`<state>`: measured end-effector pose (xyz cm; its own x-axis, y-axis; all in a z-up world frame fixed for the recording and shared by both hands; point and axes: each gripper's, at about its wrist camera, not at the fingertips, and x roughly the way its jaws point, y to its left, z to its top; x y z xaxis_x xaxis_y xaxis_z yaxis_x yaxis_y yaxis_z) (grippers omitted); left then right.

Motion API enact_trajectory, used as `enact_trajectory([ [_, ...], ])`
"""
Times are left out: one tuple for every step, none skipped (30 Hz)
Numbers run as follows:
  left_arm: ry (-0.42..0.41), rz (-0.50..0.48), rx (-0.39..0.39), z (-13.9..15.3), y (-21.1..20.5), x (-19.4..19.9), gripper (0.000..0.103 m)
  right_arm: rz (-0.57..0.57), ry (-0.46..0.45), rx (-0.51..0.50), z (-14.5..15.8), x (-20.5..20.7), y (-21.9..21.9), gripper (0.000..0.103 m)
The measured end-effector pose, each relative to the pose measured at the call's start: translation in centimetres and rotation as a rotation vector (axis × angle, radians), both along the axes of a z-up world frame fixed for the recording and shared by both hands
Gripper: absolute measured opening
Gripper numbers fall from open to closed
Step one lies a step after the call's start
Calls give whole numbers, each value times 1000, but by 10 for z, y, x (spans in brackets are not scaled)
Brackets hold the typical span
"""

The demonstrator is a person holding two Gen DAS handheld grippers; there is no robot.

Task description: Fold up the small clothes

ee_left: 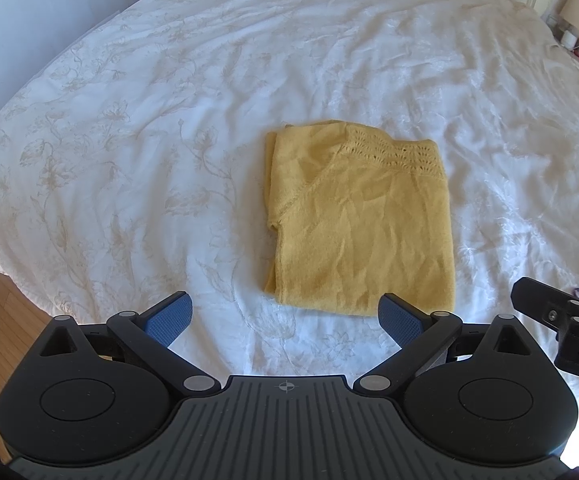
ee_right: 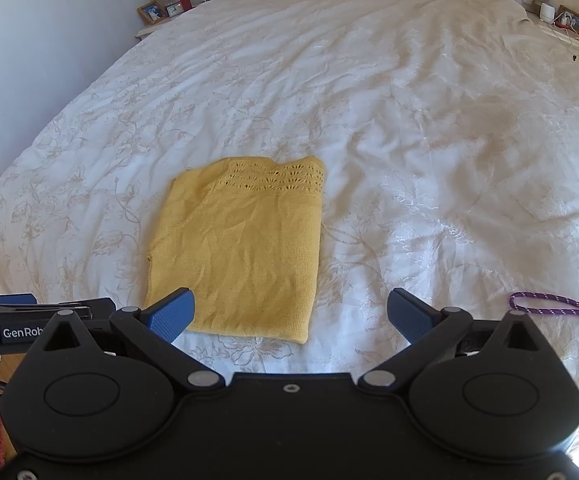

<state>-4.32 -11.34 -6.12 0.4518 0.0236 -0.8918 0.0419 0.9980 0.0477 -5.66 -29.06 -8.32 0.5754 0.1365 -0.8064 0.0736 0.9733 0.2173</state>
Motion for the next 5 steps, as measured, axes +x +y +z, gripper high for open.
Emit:
enact_trajectory([
  [-2, 0, 4, 0, 0, 0, 101, 1, 1, 0, 0, 0, 0, 102],
  [-3, -2, 6, -1, 0, 1, 101, 0, 2, 1, 0, 0, 0, 102],
  [-2, -5, 5, -1, 0, 2, 101, -1, 3, 2, 0, 1, 0, 102],
  [-1, -9, 4, -1, 0, 3, 101, -5, 6, 3, -1, 2, 1, 102],
  [-1, -11, 2, -2, -1, 3, 101, -8, 8, 5, -2, 2, 2, 102],
])
